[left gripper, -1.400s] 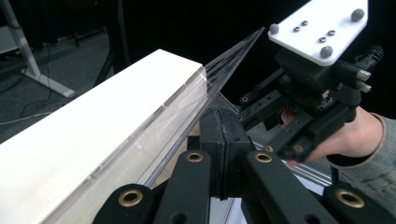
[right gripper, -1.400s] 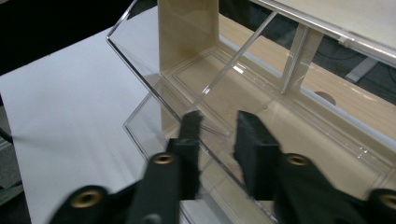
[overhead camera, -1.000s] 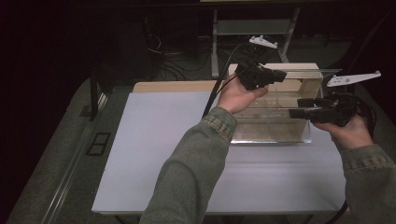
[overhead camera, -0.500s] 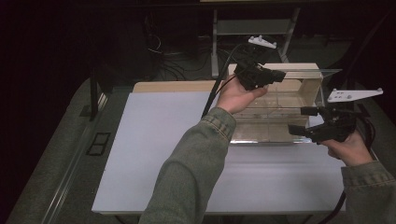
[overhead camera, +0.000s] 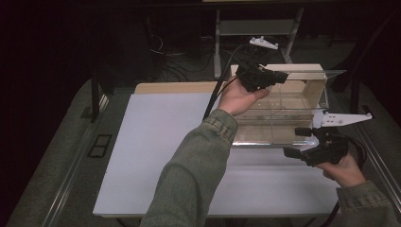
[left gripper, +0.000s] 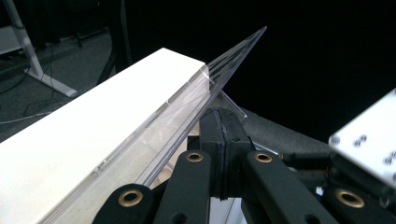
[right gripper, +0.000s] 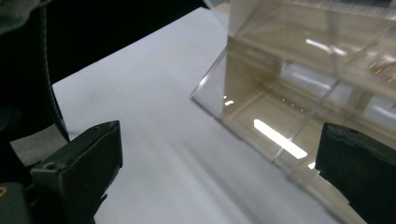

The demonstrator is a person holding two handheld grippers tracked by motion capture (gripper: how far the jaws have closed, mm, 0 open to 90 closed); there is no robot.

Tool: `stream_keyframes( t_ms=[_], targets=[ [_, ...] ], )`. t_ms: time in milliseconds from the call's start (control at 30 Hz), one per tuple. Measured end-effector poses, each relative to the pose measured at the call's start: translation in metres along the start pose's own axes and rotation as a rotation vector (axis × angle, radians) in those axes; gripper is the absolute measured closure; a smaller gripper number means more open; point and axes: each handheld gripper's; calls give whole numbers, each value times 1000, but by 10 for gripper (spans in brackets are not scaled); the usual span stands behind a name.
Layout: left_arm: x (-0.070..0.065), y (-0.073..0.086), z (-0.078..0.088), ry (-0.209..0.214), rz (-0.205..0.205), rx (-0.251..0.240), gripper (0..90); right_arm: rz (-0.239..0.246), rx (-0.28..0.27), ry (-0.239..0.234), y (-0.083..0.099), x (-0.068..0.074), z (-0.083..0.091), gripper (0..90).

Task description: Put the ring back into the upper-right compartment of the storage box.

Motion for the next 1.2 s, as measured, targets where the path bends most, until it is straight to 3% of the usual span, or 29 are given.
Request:
stream_keyframes(
  t_ms=[233, 1000, 1200],
  targets=[
    [0, 1, 0, -1, 0, -4, 890, -24, 19, -13, 21, 5, -8, 3],
    [0, 2, 1, -2, 0, -11, 890, -14, 85, -25, 71, 19, -32, 4],
    [1, 4, 2, 6, -7, -19, 890, -21, 72, -1, 82, 22, -32, 4]
  ],
)
Point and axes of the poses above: each handheld gripper's, and its own axes: z roughly backward along the jaws, y roughly out of its underside, x roughly to its left, and after that the axes turned 11 degrees about y, right-handed
